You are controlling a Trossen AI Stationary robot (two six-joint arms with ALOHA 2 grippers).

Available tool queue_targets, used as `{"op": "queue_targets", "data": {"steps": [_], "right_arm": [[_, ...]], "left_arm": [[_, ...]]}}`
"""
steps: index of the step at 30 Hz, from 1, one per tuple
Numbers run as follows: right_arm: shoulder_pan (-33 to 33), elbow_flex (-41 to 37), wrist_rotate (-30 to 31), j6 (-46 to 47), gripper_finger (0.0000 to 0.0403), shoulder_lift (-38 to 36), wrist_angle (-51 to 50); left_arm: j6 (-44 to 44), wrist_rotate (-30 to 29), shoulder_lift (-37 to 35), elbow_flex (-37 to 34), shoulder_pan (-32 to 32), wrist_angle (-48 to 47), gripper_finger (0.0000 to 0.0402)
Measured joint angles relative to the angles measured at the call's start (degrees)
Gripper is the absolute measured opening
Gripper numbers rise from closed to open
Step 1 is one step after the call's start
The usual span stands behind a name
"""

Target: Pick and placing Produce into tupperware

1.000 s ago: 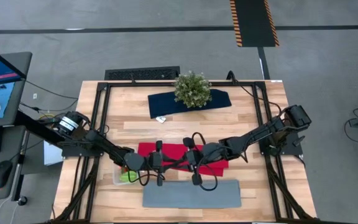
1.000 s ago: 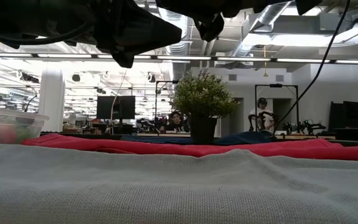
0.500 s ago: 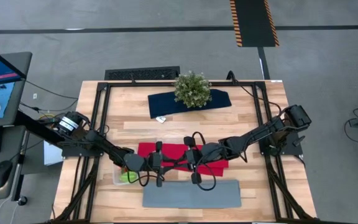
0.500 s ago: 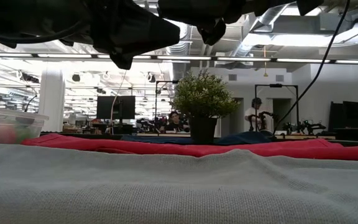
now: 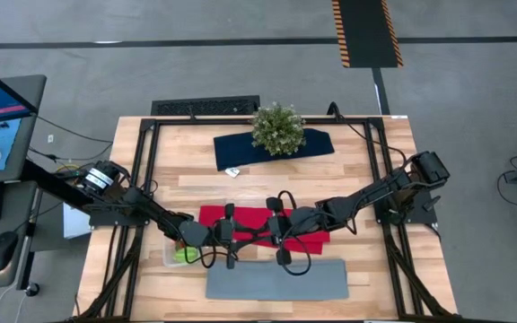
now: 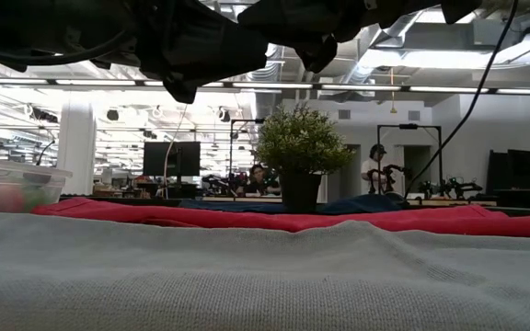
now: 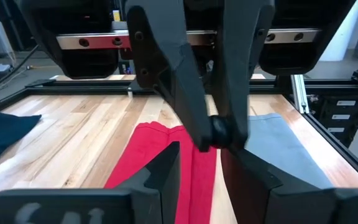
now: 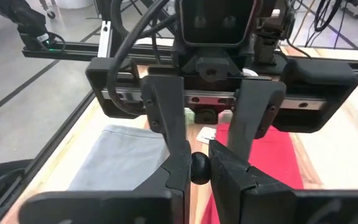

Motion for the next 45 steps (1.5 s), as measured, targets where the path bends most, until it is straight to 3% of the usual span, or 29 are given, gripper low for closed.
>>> {"op": "queue_targets", "data": {"steps": [32, 45], "right_arm": [[0.00, -0.01, -0.26, 0.61, 0.0067, -0.02, -0.63], [0.00, -0.01, -1.49, 0.77, 0.0110, -0.02, -0.68]], "left_arm": [[0.11, -0.35, -0.09, 0.00, 0.02, 0.20, 0.0107], [0.20, -0.13, -0.09, -0.02, 0.00, 0.44, 0.0107]]}}
